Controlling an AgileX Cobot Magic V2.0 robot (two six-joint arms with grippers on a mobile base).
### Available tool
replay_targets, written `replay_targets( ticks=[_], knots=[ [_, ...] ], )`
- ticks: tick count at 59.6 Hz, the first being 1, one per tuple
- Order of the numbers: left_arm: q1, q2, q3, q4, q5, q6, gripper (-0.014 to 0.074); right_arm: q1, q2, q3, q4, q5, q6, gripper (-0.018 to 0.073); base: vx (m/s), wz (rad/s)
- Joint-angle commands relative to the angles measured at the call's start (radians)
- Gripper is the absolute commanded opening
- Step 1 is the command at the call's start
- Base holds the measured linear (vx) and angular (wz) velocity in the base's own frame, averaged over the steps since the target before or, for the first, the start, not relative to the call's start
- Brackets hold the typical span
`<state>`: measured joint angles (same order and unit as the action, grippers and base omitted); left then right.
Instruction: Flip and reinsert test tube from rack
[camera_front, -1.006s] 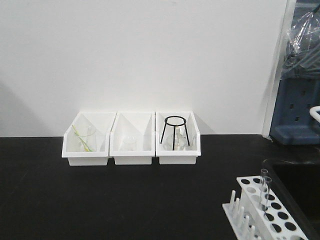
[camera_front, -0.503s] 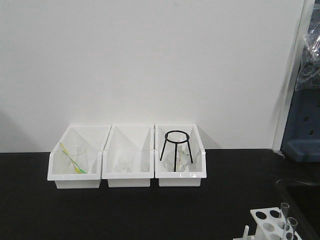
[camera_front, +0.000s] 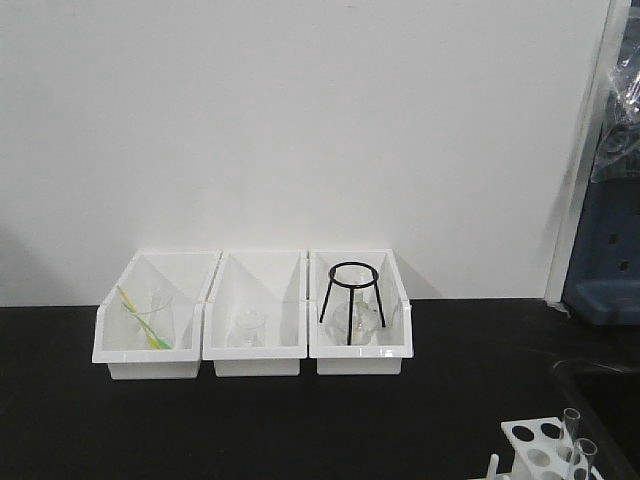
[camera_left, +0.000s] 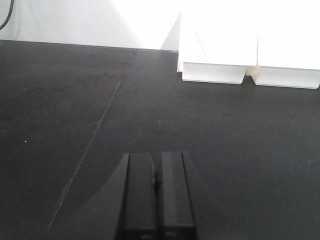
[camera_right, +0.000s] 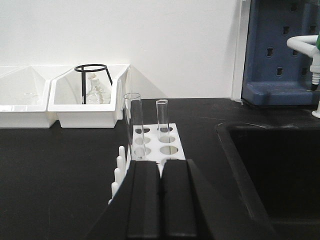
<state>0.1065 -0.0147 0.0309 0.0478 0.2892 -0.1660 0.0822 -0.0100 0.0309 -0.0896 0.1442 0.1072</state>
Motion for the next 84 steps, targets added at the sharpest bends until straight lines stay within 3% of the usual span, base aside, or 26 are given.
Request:
replay_targets(
  ticks=[1, 7, 13, 28, 41, 54, 64, 75, 84],
  knots=[
    [-0.007, -0.003, 0.002, -0.004, -0.087, 0.0, -0.0006, -0.003, -0.011, -0.002, 0.006, -0.144, -0.005, -0.0006, 0.0, 0.0],
    [-0.007, -0.003, 0.002, -0.004, -0.087, 0.0, -0.0006, -0.003, -0.011, -0.054, 0.051, -0.295, 0.005, -0.0006, 0.0, 0.0],
    [-0.007, -0.003, 0.002, -0.004, -0.087, 0.0, -0.0006, -0.001, 0.021, -0.207, 0.106, -0.313, -0.005, -0.0006, 0.0, 0.0],
    [-0.007, -0.003, 0.002, -0.004, -0.087, 0.0, -0.0006, -0.001, 0.48, -0.592, 0.105, -0.321, -0.187, -0.0006, 0.0, 0.01],
    [-0.007, -0.003, 0.002, -0.004, -0.087, 0.0, -0.0006, -0.001, 0.709, -0.677, 0.108, -0.343, -0.189, -0.0003, 0.0, 0.0],
    [-0.007, -0.003, 0.002, -0.004, -0.087, 0.0, -0.0006, -0.001, 0.74, -0.677, 0.105, -0.359, -0.189, 0.0046, 0.0, 0.0],
    [-0.007, -0.003, 0.002, -0.004, -0.087, 0.0, -0.0006, -0.001, 0.74, -0.677, 0.104, -0.365, -0.19, 0.0202, 0.0, 0.0],
    [-0.007, -0.003, 0.002, -0.004, -0.087, 0.0, -0.0006, -0.001, 0.74, -0.677, 0.105, -0.373, -0.19, 0.051, 0.0, 0.0],
    [-0.007, -0.003, 0.002, -0.004, -0.087, 0.0, -0.0006, -0.001, 0.74, -0.677, 0.108, -0.374, -0.186, 0.0642, 0.0, 0.0]
  ],
)
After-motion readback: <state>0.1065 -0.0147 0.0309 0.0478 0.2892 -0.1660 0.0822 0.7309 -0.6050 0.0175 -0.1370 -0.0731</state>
